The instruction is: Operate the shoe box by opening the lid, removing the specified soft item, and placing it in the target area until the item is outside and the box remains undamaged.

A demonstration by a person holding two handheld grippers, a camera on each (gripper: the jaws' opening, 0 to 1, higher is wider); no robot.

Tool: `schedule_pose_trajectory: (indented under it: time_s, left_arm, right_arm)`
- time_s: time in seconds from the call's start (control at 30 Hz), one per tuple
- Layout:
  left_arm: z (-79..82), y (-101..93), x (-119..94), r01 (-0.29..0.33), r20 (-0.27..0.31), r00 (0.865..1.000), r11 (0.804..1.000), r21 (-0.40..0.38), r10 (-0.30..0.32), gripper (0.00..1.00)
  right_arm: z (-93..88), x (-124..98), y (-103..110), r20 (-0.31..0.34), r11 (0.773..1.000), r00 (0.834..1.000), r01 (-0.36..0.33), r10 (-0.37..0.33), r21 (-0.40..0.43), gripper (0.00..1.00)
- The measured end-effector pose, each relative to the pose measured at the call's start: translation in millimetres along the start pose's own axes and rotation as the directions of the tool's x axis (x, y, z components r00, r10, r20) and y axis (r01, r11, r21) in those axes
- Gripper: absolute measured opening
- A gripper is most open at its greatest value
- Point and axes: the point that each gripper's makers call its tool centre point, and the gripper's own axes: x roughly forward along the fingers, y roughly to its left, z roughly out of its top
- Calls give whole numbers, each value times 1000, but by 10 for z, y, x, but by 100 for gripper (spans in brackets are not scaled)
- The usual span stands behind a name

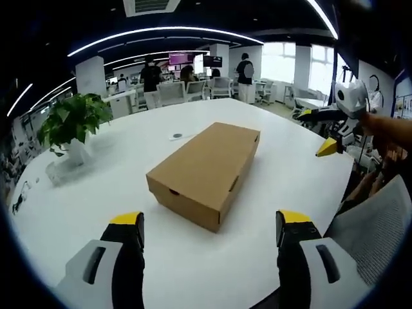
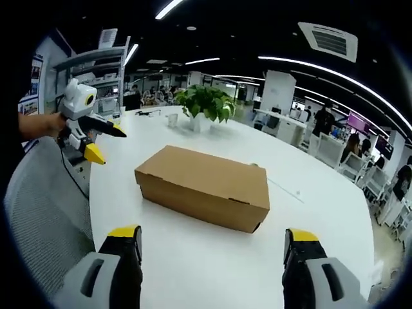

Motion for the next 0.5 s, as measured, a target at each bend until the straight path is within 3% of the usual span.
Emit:
schedule_pose_trajectory:
  time_s: [0.5]
  left_arm:
    - [-9,26,275,4,-2,1000,1000,-16,-4,83]
  right_arm:
    - [22,347,-233,8,996,998,-66,67,-67,87]
